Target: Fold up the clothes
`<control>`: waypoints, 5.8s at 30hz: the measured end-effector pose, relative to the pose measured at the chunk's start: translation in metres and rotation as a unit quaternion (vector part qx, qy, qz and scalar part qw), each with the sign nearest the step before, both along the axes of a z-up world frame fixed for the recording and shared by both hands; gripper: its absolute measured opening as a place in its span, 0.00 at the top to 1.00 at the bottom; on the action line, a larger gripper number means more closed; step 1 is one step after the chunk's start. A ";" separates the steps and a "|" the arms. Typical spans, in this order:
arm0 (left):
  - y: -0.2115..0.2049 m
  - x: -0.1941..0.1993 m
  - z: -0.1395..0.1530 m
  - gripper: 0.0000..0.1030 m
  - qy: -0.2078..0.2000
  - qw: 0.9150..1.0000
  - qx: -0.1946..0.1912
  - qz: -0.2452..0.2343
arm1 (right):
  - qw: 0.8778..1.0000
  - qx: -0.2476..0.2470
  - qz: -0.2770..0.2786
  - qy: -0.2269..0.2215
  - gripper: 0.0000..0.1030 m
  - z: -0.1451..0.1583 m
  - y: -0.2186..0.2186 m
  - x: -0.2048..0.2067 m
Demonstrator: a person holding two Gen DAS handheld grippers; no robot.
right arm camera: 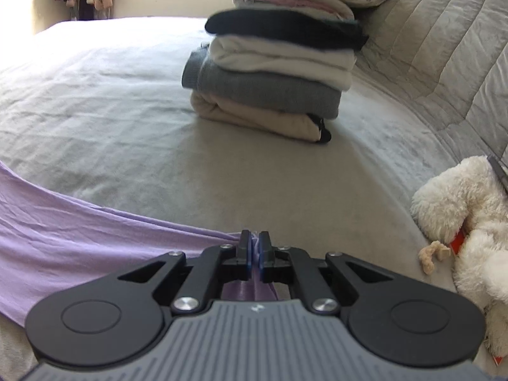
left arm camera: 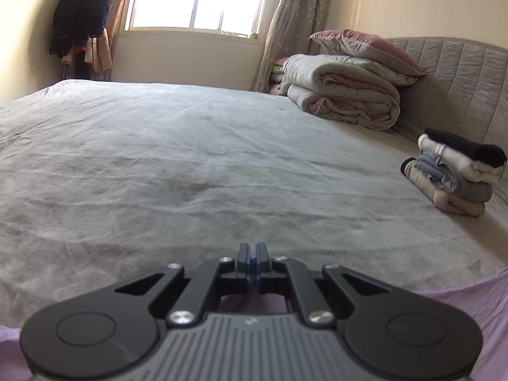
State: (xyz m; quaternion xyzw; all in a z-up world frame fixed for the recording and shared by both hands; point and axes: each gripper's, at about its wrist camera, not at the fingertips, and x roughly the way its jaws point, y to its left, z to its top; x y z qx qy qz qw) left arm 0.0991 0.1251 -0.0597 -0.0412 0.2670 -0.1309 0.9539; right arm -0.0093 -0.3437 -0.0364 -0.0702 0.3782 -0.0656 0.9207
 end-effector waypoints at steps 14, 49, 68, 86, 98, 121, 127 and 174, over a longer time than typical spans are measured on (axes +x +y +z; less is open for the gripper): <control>-0.014 -0.014 0.011 0.57 -0.003 1.000 0.022 -0.008 | 0.998 0.060 0.005 0.005 0.69 0.020 0.005 0.005; -0.173 -0.044 0.011 0.98 0.030 0.952 0.099 -0.288 | 0.971 0.081 0.224 0.025 0.96 -0.013 0.016 0.012; -0.162 -0.065 0.019 0.48 -0.003 0.980 0.068 -0.189 | 0.983 0.034 0.178 0.004 0.62 0.008 0.031 0.010; -0.024 -0.132 0.023 0.34 0.019 0.992 0.065 -0.103 | 0.958 0.091 0.271 0.002 0.53 0.018 0.150 -0.030; 0.046 -0.155 0.004 0.35 0.078 0.995 0.061 -0.025 | 0.936 0.160 0.314 0.001 0.53 0.000 0.250 -0.038; 0.095 -0.088 0.001 0.34 0.061 0.993 0.048 0.092 | 0.975 0.129 0.182 -0.008 0.53 -0.002 0.186 -0.048; 0.103 -0.090 0.015 0.33 0.071 0.981 0.066 0.169 | 0.986 0.130 0.107 0.004 0.53 -0.008 0.145 -0.052; 0.037 -0.115 0.028 0.28 0.054 0.989 -0.138 0.006 | 0.975 0.110 -0.174 -0.082 0.92 0.004 0.044 -0.062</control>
